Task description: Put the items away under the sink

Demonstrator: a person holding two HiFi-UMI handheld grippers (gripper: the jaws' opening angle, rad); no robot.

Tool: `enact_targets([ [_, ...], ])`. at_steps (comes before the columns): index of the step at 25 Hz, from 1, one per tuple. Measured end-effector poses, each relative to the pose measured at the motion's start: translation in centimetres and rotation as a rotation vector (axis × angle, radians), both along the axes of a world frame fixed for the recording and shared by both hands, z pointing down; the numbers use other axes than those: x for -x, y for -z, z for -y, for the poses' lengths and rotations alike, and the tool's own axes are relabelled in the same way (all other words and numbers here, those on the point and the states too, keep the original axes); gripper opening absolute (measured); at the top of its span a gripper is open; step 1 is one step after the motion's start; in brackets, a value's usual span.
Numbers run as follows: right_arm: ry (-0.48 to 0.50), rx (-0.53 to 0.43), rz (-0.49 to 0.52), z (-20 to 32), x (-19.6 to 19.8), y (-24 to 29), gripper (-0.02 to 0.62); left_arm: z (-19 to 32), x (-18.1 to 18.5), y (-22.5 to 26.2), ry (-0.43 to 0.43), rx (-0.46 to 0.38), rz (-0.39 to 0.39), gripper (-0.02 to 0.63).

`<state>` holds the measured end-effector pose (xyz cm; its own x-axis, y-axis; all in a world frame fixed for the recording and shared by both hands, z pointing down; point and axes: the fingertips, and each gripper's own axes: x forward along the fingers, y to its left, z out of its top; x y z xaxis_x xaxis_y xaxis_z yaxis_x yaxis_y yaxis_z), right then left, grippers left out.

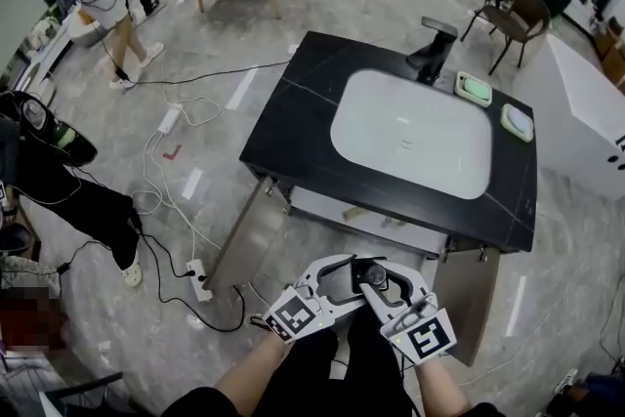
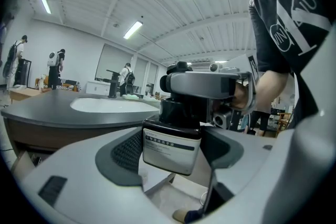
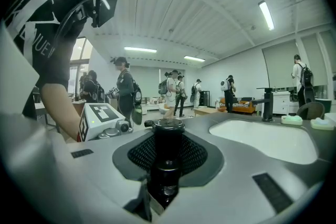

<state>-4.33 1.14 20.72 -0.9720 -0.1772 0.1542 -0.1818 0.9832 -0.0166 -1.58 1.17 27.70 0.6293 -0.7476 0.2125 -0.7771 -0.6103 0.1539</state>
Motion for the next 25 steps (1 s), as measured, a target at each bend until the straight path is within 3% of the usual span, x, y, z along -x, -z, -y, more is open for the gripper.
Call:
enact_targets([
  [12, 0.153, 0.010, -0.034, 2.5, 3.1, -11.4, 0.101, 2.8, 3.1, -11.1, 0.139, 0.026, -0.007, 0.337],
  [25, 0.237, -0.058, -0.012, 7.0, 8.3, -30.5, 0.101, 8.2, 8.5, -29.2, 0.264, -0.029, -0.006, 0.337],
])
